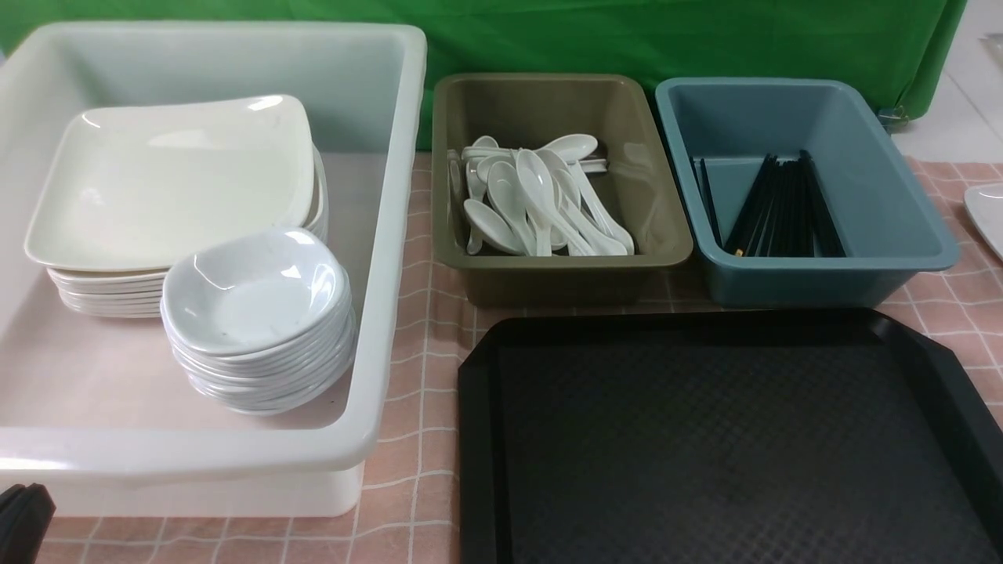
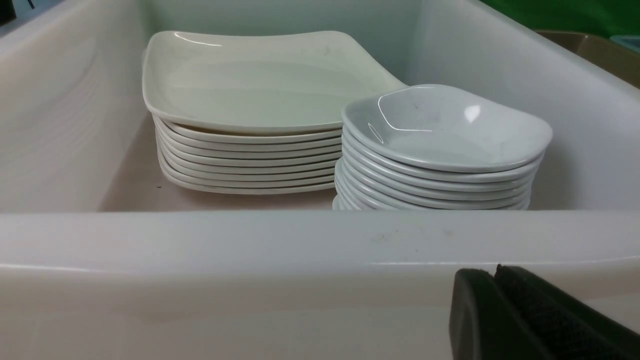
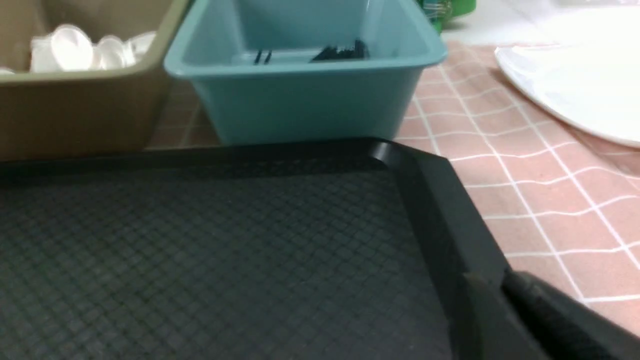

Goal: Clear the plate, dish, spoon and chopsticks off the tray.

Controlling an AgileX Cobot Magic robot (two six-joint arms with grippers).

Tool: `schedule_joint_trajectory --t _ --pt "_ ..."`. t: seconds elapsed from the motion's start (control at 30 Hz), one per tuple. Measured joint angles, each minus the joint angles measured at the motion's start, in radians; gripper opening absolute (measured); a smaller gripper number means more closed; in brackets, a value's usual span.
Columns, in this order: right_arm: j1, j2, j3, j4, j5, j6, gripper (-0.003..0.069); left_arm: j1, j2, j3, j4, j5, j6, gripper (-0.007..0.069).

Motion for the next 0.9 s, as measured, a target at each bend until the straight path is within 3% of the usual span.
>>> schedule_joint_trajectory --t 0.9 --pt "0.000 -0.025 -0.007 0.000 0.052 0.001 0.0169 0.000 0.000 0.000 0.000 0.000 0.000 0.0022"
